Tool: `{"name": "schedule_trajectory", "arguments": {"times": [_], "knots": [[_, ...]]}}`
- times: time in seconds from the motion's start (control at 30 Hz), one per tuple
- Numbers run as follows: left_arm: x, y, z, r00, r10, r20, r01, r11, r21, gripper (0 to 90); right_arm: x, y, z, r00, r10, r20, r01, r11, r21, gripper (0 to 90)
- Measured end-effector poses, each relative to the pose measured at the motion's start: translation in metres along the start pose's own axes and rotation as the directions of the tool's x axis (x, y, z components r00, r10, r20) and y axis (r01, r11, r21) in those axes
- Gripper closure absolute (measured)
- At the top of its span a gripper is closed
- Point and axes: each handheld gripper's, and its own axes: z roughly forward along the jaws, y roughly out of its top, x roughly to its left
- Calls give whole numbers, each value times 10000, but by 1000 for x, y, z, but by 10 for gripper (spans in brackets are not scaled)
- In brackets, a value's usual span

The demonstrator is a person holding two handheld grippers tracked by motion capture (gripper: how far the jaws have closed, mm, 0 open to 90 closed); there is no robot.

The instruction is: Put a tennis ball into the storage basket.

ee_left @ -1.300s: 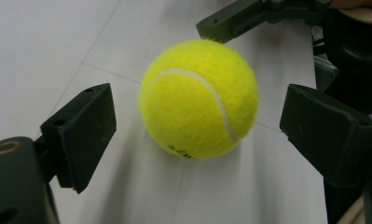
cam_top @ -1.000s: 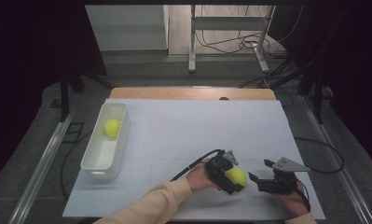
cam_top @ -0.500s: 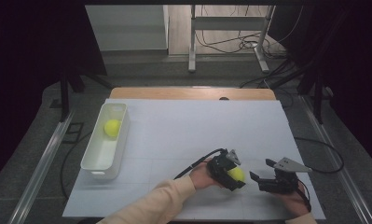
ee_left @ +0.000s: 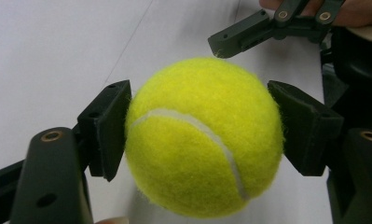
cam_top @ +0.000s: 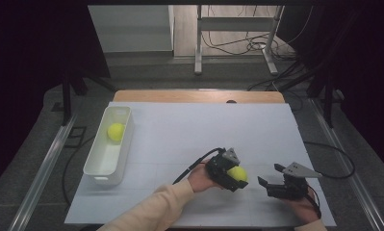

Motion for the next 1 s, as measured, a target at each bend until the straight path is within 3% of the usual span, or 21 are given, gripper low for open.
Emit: {"name": "schedule_trajectory", "arguments": {"times": [0.4, 1.0], "knots": [[4, -4, -24, 9991, -288, -320, 268, 9977, -630, 262, 0, 0, 0, 10000, -16, -8, 16, 10000, 27, 161], [12, -9, -56, 9954, -499, -822, 401, 9923, -1176, 262, 0, 0, 1, 10000, 4, -47, -3, 10000, 41, 161]]}}
